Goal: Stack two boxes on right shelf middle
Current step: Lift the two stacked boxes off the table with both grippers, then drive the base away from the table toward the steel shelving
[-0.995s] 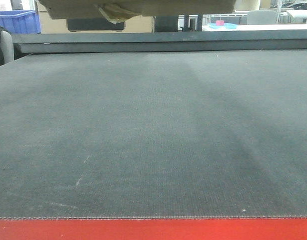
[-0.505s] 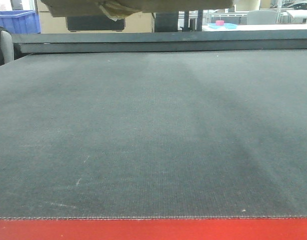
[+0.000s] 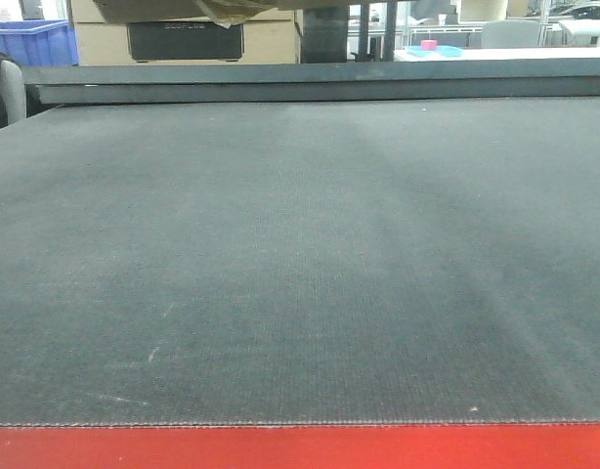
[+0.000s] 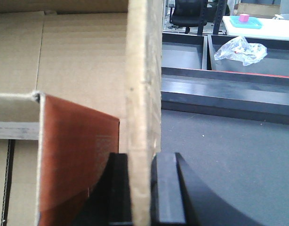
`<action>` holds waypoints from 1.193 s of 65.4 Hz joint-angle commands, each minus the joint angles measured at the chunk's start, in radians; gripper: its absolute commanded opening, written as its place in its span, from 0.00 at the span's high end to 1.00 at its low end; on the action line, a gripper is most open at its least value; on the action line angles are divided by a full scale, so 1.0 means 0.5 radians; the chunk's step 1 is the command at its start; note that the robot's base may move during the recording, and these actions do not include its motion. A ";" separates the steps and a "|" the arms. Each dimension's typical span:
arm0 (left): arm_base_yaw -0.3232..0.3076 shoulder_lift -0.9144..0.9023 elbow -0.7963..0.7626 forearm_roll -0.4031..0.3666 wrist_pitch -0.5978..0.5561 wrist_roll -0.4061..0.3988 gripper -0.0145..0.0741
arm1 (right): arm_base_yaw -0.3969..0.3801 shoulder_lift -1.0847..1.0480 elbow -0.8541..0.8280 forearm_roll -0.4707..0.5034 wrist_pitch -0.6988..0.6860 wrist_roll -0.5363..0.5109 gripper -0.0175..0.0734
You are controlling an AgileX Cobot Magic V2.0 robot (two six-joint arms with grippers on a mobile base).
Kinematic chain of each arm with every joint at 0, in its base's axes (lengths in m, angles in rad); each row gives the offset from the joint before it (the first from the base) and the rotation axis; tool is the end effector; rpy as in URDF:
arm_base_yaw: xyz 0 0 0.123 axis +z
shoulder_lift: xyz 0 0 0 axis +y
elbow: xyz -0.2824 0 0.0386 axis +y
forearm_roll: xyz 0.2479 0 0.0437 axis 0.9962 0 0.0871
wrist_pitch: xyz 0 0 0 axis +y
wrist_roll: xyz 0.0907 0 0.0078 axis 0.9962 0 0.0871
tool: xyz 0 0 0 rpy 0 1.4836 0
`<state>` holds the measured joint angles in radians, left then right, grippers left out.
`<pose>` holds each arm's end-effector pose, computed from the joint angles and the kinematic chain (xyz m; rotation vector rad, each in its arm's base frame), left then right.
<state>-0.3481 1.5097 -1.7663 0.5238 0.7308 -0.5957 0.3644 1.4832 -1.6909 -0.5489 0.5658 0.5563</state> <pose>0.3220 -0.0845 0.4856 -0.0834 1.8668 -0.0498 0.3201 0.0948 0.4840 -0.0466 1.7642 0.0711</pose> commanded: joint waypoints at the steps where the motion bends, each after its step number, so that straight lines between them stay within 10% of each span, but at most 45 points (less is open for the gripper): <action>1: 0.026 -0.031 -0.027 0.065 -0.036 0.004 0.96 | -0.018 -0.035 -0.027 -0.066 -0.176 -0.019 0.99; 78: 0.026 0.002 -0.027 0.065 -0.035 0.004 0.96 | -0.018 -0.035 -0.027 -0.066 -0.176 -0.019 0.99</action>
<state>-0.3461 1.5132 -1.7701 0.5298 0.7285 -0.5957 0.3644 1.4838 -1.6909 -0.5508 0.5540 0.5503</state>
